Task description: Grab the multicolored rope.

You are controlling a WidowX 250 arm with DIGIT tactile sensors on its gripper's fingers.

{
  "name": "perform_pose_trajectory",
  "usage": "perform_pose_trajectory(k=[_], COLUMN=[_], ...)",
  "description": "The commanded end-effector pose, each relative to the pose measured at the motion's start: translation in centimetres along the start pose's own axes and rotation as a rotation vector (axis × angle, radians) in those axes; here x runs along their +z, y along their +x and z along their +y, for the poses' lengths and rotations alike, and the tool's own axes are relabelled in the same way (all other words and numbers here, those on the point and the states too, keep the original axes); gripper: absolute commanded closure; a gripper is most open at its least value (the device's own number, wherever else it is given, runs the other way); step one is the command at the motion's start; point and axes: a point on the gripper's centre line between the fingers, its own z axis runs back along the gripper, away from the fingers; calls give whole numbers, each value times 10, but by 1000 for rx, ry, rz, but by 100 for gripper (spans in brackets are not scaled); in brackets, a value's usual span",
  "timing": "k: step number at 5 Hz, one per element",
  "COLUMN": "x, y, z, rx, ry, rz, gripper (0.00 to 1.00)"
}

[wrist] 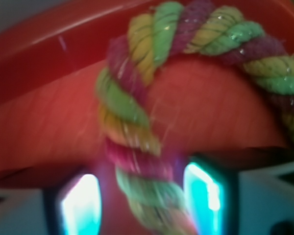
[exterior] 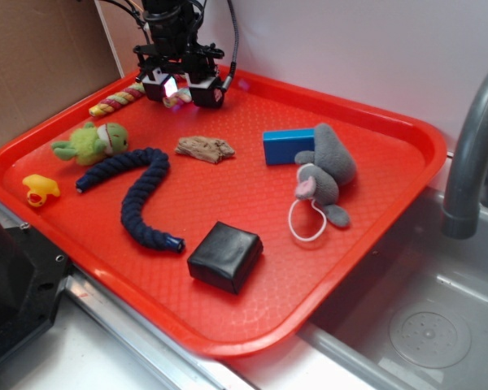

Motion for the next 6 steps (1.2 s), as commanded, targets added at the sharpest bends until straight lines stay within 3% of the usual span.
perform_pose_trajectory(k=[1,2,3,4,5,6], x=[98,137,151,138,97,78], y=[-31,-57,-69,-53,-15,4], z=[-2,-2,-11,-2,6,2], rx=[58,40,11,21,-8,-22], ry=[-6,-76,-81,-96,-64,-59], rz=[-150,-143,-145,-170,-211,-247], gripper=[100,100,100,0,0,0])
